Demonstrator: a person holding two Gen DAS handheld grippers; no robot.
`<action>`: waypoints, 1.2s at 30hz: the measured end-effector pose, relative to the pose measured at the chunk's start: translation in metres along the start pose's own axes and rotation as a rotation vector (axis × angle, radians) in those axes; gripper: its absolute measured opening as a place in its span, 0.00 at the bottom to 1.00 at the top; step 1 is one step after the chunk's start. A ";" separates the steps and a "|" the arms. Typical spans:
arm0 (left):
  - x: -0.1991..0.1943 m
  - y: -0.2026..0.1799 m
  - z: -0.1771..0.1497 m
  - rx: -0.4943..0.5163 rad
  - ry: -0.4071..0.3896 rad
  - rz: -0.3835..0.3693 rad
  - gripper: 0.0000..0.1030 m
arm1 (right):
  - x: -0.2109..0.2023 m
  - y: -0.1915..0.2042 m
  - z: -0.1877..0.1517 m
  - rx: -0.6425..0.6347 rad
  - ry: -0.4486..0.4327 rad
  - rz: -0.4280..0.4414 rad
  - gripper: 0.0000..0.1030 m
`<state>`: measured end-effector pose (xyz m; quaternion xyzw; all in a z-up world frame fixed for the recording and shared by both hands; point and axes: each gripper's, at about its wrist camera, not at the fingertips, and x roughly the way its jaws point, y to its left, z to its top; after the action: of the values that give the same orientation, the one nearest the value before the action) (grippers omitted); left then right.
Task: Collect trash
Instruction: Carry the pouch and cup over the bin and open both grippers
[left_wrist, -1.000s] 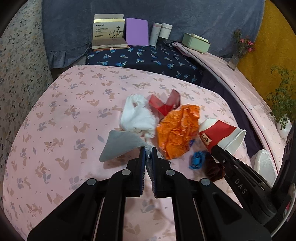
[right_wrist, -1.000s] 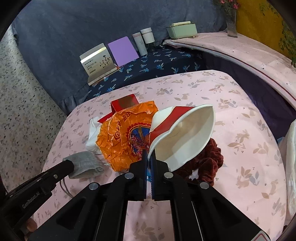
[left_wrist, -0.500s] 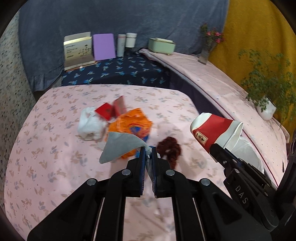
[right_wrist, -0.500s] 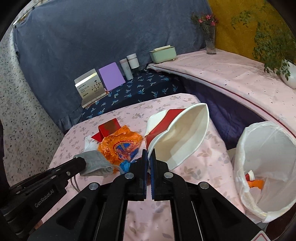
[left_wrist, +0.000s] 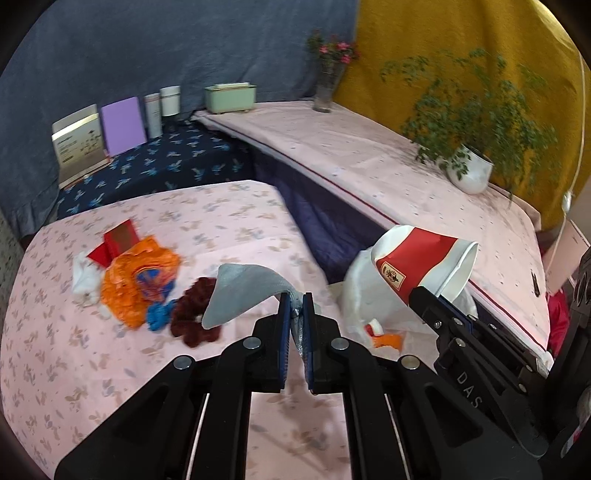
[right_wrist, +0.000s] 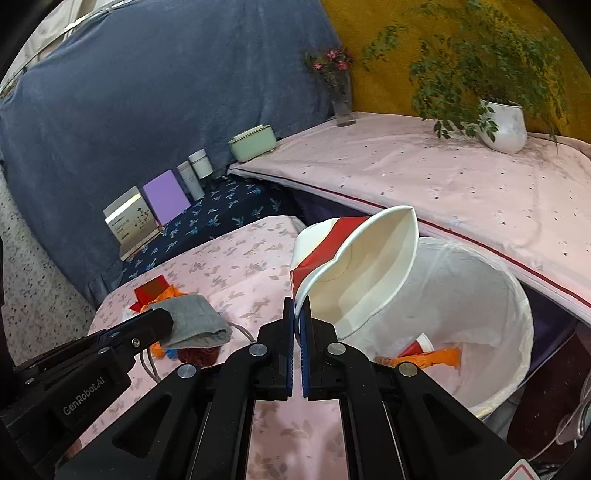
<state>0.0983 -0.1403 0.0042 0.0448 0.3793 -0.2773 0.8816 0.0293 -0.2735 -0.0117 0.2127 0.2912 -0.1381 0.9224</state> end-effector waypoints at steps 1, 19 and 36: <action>0.002 -0.008 0.001 0.013 0.002 -0.009 0.06 | -0.002 -0.009 0.000 0.013 -0.003 -0.011 0.03; 0.043 -0.110 0.006 0.180 0.055 -0.137 0.07 | -0.018 -0.111 -0.010 0.158 -0.013 -0.128 0.03; 0.059 -0.101 0.010 0.136 0.075 -0.127 0.36 | -0.004 -0.113 -0.011 0.158 0.013 -0.121 0.05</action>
<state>0.0845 -0.2555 -0.0164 0.0904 0.3945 -0.3560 0.8423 -0.0217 -0.3666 -0.0526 0.2678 0.2978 -0.2149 0.8907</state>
